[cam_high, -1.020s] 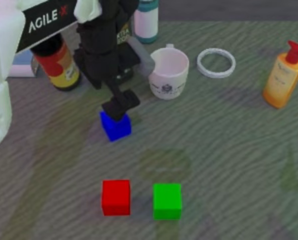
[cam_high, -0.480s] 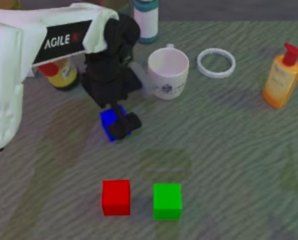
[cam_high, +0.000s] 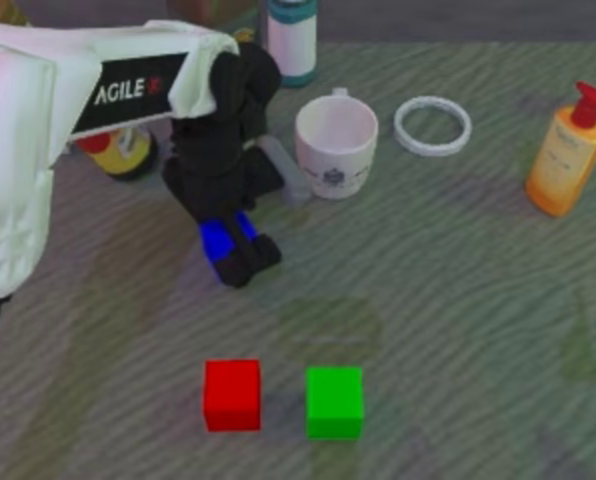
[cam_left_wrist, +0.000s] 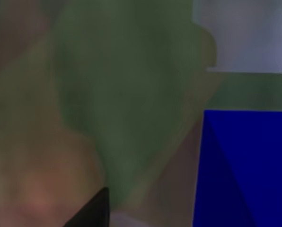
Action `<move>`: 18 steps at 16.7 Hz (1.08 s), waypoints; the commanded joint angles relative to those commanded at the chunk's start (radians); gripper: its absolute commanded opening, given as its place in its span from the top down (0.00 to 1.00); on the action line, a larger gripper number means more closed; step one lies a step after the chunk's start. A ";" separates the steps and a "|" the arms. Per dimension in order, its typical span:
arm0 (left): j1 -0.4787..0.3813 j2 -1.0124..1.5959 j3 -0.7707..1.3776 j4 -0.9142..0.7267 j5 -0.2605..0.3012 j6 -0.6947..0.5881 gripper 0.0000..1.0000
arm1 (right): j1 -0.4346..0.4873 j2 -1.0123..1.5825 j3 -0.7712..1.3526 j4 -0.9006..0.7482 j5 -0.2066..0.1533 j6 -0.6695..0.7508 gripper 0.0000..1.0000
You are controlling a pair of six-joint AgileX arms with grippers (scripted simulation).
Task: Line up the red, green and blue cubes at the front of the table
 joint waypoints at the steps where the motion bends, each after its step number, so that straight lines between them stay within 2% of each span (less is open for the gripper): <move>1: 0.000 0.000 0.000 0.000 0.000 0.000 0.30 | 0.000 0.000 0.000 0.000 0.000 0.000 0.00; 10: 0.000 0.000 0.000 0.000 0.000 0.000 0.98 | 0.000 0.000 0.000 0.000 0.000 0.000 0.00; 18: 0.000 0.000 0.000 0.000 0.000 0.000 1.00 | 0.000 0.000 0.000 0.000 0.000 0.000 0.00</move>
